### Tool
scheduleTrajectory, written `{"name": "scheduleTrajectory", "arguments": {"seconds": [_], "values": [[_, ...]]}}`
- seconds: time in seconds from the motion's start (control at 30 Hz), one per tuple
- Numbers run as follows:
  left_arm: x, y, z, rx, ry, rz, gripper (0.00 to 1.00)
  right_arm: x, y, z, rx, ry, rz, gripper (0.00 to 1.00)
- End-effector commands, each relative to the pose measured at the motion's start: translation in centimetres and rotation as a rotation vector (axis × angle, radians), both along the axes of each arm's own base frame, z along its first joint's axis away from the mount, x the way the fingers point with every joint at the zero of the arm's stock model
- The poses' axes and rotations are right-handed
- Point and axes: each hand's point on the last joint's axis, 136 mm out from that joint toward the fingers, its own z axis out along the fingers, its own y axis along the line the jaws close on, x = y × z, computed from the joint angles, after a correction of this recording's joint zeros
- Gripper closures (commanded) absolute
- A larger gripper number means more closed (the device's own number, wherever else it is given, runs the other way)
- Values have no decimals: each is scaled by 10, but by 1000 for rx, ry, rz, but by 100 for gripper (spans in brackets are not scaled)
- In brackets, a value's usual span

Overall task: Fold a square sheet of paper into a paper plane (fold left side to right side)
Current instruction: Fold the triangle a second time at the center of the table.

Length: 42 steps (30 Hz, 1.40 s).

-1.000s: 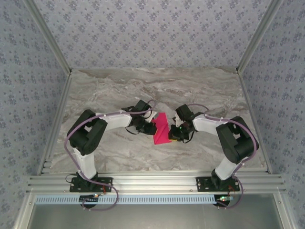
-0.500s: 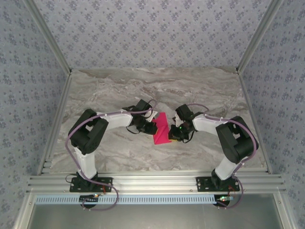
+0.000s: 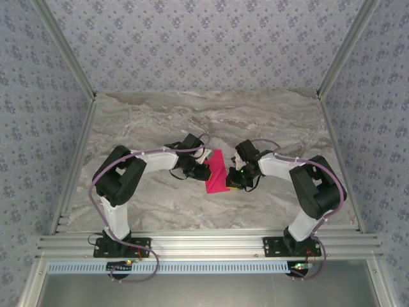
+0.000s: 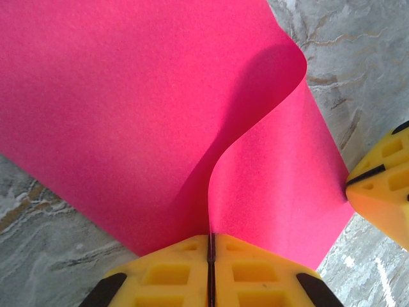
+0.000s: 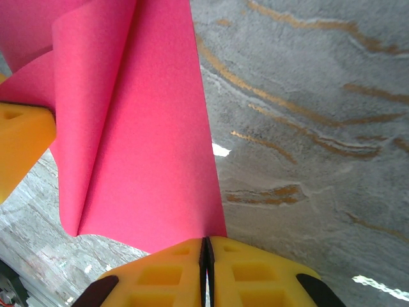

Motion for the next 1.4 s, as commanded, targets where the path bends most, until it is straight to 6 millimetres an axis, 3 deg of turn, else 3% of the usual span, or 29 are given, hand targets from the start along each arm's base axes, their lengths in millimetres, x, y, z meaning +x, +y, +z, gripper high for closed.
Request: {"name": "scheduleTrajectory", "arguments": {"seconds": [0.0,0.2,0.4,0.83,1.37], "values": [[0,9,-14,49,0,1,93,-3,-3,-1,-18,0,11,87],[-1,10,-13,50,-2,4,95,19,5,34,113,-101,-22,87],[-2,11,-15,51,2,8,95,42,27,53,248,-178,-47,87],[-1,11,-11,49,-2,12,97,57,58,38,279,-137,-34,88],[-1,15,-13,70,-5,15,98,55,50,13,191,-92,-30,88]]}}
